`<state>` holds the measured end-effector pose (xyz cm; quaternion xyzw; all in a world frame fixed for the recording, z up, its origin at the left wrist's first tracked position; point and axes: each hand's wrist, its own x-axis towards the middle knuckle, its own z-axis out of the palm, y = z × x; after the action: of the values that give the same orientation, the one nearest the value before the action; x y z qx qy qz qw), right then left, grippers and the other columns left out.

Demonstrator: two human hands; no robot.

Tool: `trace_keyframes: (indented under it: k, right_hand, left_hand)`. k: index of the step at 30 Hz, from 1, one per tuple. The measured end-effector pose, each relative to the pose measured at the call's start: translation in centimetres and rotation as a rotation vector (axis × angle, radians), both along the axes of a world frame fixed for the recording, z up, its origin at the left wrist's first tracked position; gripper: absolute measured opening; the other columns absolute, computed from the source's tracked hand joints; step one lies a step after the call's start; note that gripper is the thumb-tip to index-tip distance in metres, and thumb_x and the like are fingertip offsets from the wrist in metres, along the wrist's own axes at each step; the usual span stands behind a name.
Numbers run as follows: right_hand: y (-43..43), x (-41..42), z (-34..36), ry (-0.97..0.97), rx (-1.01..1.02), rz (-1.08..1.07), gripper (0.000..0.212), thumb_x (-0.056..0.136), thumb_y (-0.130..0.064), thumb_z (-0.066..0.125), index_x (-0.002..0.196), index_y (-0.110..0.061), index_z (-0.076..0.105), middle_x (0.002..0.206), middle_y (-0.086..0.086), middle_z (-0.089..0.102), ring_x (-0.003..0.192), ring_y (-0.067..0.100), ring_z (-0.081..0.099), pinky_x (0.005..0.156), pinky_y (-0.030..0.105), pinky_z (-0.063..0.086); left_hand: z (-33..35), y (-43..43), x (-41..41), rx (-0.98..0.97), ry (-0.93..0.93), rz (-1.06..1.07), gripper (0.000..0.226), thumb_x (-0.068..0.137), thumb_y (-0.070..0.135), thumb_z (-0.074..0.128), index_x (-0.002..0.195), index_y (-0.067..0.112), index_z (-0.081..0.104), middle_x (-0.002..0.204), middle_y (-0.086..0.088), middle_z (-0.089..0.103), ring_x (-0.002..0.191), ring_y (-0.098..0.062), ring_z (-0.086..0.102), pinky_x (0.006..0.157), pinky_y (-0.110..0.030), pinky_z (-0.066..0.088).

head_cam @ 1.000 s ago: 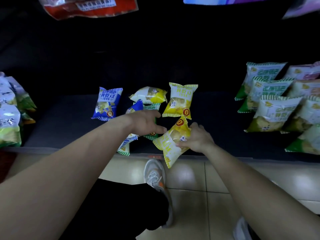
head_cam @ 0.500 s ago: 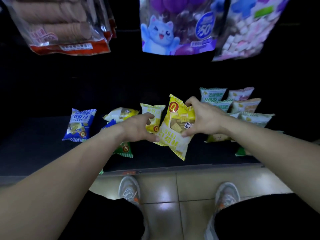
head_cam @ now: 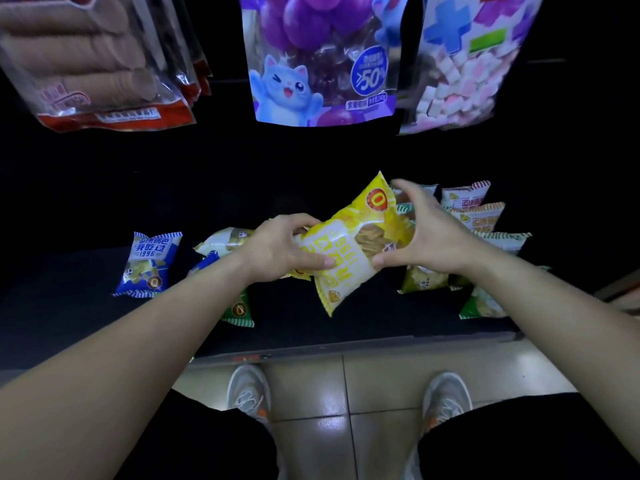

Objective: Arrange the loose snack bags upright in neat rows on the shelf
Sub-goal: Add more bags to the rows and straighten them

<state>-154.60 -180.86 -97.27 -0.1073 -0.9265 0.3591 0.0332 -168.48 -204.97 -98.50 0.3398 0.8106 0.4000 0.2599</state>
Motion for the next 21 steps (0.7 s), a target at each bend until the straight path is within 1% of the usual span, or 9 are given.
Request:
trace_keyframes:
  k: [2,3,5,7,10,13,16,18,21]
  right_hand:
    - [0.0,-0.2,0.3,0.049,0.206,0.004,0.126,0.054,-0.061,0.087,0.152,-0.037,0.012,0.15,-0.007,0.022,0.132,0.011,0.031,0.103,0.031,0.033]
    - [-0.2,-0.3,0.5,0.072,0.316,0.027,0.123,0.054,-0.064,0.084,0.152,-0.036,0.015,0.151,-0.005,0.021,0.135,0.016,0.03,0.104,0.035,0.033]
    - [-0.9,-0.7,0.7,0.064,0.544,0.121,0.11,0.057,-0.071,0.076,0.149,-0.033,0.03,0.15,-0.003,0.029,0.136,0.023,0.03,0.108,0.045,0.034]
    - [-1.8,-1.1,0.4,-0.053,0.654,0.227,0.099,0.061,-0.076,0.071,0.145,-0.033,0.041,0.148,-0.005,0.041,0.134,0.022,0.038,0.108,0.046,0.034]
    - [-2.5,-1.3,-0.4,-0.267,0.53,0.278,0.101,0.056,-0.076,0.073,0.143,-0.035,0.042,0.136,-0.007,0.056,0.122,0.019,0.052,0.095,0.041,0.047]
    - [-2.5,-1.4,-1.1,-0.259,0.509,0.284,0.09,0.054,-0.074,0.076,0.132,-0.039,0.048,0.117,-0.011,0.062,0.106,0.016,0.057,0.082,0.04,0.051]
    - [-1.5,-1.3,-1.7,-0.206,0.392,0.2,0.079,0.056,-0.07,0.079,0.124,-0.039,0.052,0.104,-0.014,0.061,0.094,0.013,0.059,0.075,0.037,0.052]
    - [-0.5,-0.9,-2.1,-0.19,0.214,0.139,0.077,0.058,-0.064,0.083,0.124,-0.037,0.054,0.106,-0.015,0.063,0.092,0.009,0.061,0.077,0.038,0.054]
    - [0.8,0.0,-2.4,-0.14,-0.002,0.088,0.073,0.061,-0.06,0.085,0.122,-0.036,0.054,0.111,-0.016,0.062,0.099,0.007,0.061,0.081,0.033,0.054]
  left_hand:
    - [0.2,0.3,-0.2,-0.164,0.173,-0.006,0.065,0.053,0.059,0.087,0.109,0.043,0.06,0.095,0.018,0.065,0.086,0.0,0.062,0.07,-0.017,0.046]
    - [0.2,0.5,-0.2,-0.242,0.245,-0.025,0.071,0.051,0.062,0.086,0.114,0.044,0.059,0.094,0.017,0.063,0.085,-0.001,0.059,0.067,-0.018,0.044]
    - [0.2,1.2,0.2,-0.355,0.368,-0.077,0.074,0.049,0.065,0.084,0.116,0.046,0.058,0.089,0.016,0.06,0.083,0.0,0.053,0.063,-0.022,0.042]
    - [0.2,1.9,0.7,-0.408,0.486,-0.125,0.073,0.048,0.065,0.083,0.114,0.046,0.058,0.081,0.017,0.058,0.074,0.002,0.051,0.057,-0.023,0.04]
    - [0.4,2.4,1.1,-0.397,0.534,-0.133,0.069,0.045,0.067,0.083,0.106,0.047,0.059,0.072,0.019,0.055,0.065,0.003,0.051,0.049,-0.021,0.034]
    - [0.5,2.4,1.1,-0.329,0.463,-0.103,0.073,0.04,0.068,0.082,0.105,0.047,0.056,0.075,0.018,0.058,0.068,0.003,0.053,0.051,-0.017,0.035]
    - [0.7,2.4,0.8,-0.121,0.363,0.026,0.08,0.046,0.057,0.087,0.117,0.045,0.051,0.089,0.017,0.059,0.074,0.001,0.057,0.06,-0.017,0.045]
    - [0.7,2.4,0.5,0.045,0.211,0.078,0.083,0.05,0.047,0.091,0.123,0.038,0.051,0.098,0.015,0.062,0.081,-0.003,0.063,0.07,-0.025,0.054]
    - [0.4,2.3,0.7,-0.022,0.073,0.005,0.094,0.045,0.057,0.087,0.129,0.036,0.051,0.111,0.013,0.062,0.099,-0.008,0.063,0.087,-0.034,0.055]
